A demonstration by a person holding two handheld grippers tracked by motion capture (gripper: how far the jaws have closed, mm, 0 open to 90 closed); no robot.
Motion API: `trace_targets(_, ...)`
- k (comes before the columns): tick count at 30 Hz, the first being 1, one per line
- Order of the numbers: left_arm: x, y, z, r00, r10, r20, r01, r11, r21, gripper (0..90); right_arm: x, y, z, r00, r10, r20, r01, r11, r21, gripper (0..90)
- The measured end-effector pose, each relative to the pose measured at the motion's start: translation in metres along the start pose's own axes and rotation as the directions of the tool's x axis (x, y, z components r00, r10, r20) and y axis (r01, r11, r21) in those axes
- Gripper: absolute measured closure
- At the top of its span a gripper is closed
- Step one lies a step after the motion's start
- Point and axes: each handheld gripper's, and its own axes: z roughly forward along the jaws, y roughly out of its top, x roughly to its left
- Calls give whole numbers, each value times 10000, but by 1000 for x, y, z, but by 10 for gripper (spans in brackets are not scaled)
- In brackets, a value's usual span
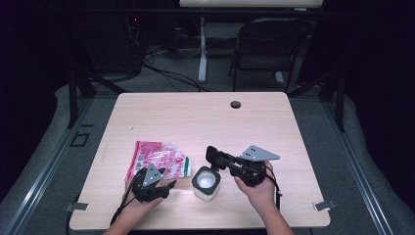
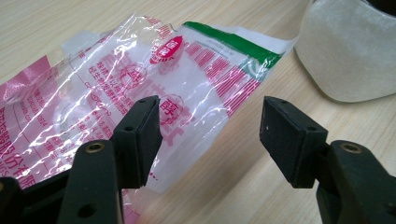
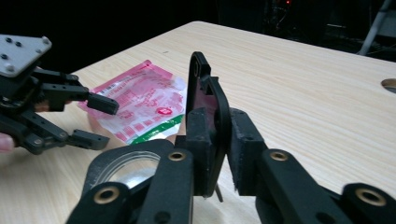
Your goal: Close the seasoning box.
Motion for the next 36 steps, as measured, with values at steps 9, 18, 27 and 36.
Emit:
trace_targets(9,-2,3,-3,9999,77,100,-76,9999,-77,383,2,0,0,9990,-390,228,392,9992,-50,829)
trace_targets(18,-4,4,-4,9998,65,168,-62,9998,-168,382,11,0,-2,9948,-940,390,940,9956,33,840)
trace_targets(27,-3,6,-8,9998,55,192,-49,9995,-301,383,25,0,-5,9829,-1772,501,1763,9841,233,843)
trace_targets(36,-2,8,-10,9999,68,152,-63,9993,-379,383,30,-1,-5,9832,-1804,287,1798,9835,197,818)
